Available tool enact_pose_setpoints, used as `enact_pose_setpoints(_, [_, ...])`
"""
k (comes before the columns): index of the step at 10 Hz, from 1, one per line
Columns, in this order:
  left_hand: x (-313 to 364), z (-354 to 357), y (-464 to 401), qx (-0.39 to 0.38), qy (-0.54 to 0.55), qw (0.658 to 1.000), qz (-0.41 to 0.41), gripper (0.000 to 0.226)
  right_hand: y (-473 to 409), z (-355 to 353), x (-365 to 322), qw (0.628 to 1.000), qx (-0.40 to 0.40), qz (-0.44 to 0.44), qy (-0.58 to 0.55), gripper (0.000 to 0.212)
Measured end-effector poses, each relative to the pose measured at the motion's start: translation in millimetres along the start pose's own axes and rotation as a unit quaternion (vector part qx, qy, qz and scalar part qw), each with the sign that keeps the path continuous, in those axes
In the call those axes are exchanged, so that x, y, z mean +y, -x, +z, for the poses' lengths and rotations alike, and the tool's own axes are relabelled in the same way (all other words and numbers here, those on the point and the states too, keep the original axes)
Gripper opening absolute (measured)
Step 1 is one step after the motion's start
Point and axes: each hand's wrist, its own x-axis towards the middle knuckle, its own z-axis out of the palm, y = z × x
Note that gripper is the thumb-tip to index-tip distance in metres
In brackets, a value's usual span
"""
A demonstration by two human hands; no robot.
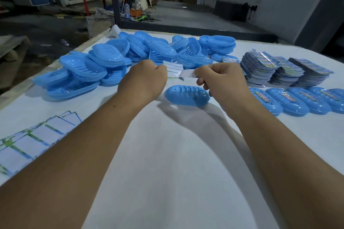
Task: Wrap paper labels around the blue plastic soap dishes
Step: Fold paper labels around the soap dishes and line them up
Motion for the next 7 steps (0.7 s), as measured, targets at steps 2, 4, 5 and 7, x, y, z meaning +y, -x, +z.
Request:
enact_pose_setpoints(2, [-7,-3,-7,-0.015,-0.051,0.999,0.003,0.031,-1,-2,0,0.999,0.001,0.03,-0.032,0.022])
enact_pose_setpoints(4, [-13,-6,-8,-0.021,-0.077,0.997,-0.005,0.033,1,2,1,0.999,-0.014,0.033,-0.022,0.027])
enact_pose_setpoints(5, [-15,-8,-9,-0.021,-0.087,0.996,-0.016,0.031,0,4,1,0.999,-0.015,0.038,-0.017,0.026])
enact_pose_setpoints(7, [-16,-24,-7,-0.09,-0.252,0.962,-0.052,0.021,-5,-4,1,0.997,0.015,0.063,-0.041,0.02])
